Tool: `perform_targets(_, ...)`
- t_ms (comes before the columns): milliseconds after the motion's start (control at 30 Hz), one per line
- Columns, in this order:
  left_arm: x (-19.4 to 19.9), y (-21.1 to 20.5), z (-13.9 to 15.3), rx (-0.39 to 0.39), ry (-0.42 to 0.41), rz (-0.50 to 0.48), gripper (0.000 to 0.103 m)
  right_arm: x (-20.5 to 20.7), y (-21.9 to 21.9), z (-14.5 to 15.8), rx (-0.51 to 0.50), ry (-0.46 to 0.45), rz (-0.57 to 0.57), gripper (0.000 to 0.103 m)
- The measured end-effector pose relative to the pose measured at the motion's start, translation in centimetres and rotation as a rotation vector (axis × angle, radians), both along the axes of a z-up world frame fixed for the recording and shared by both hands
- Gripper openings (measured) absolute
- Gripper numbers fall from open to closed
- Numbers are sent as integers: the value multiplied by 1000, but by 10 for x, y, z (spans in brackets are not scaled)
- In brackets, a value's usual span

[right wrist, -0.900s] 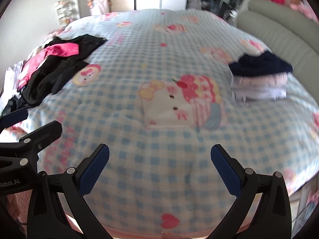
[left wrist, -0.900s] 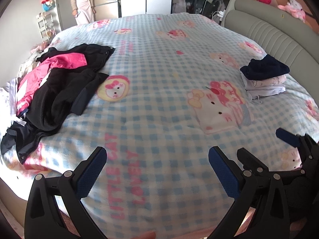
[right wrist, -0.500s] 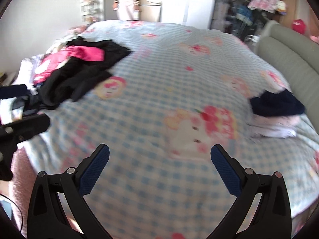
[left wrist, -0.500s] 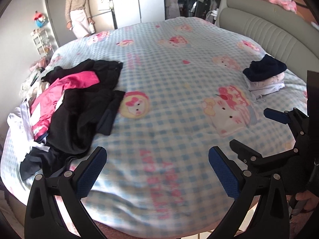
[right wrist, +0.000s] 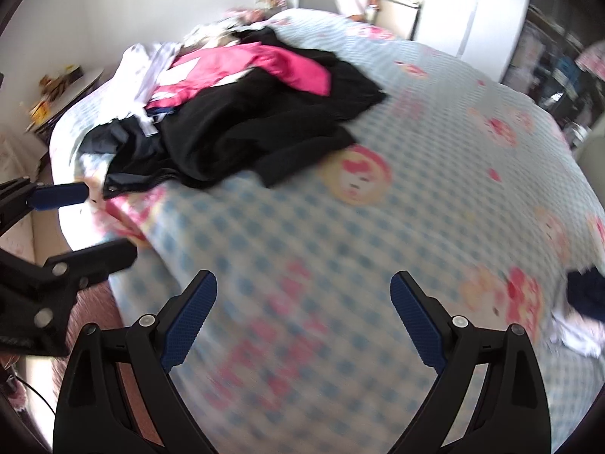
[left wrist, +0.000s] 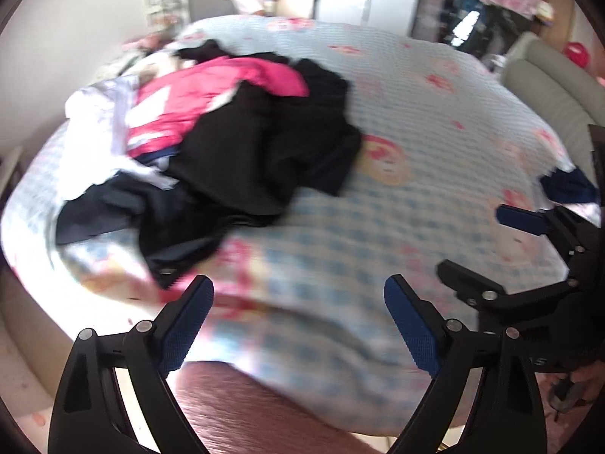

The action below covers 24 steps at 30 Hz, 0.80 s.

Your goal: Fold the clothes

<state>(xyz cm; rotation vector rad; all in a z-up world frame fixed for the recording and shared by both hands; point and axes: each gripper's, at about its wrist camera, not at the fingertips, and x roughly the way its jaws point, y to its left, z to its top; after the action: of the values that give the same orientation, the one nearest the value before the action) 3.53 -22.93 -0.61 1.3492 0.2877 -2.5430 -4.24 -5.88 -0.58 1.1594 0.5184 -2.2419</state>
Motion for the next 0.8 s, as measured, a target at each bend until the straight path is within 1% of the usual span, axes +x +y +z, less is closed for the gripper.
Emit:
perform_targets(100,3,-39,-9,5,-9,86,93,-7,-38,-4,11,-28,57,95)
perform_targets(167,2,-74,-17,-11,-24,147,93,-11,-66,-8,17,-47,85,94)
perform_targets(267,-2,-121,-21,2,-18,222,93,-18,-109,-17,11,-87,119,94)
perform_targets(333,-9,-155,-23,18,-4,277,93,-23,-134,-21,16,-100,129,94)
perform_targets(367,-16,-174,-25,13,-7,308,93,-24,-145,-23,18,-104,131,94)
perform_targets(500,-41,-229,-36,25,0,392,94,-32,-180,-35,14,-131,131,94)
perform_targets(600,-55,-251,-47,34,13,434,94,-47,-203,-37,16,-143,113,93)
perform_targets(767,-63,-277,-64,41,14,470,94,-79,-255,-22,-24,-112,102,92)
perform_targets(800,-65,-283,-66,34,6,472,94,-85,-269,-21,-28,-112,107,89)
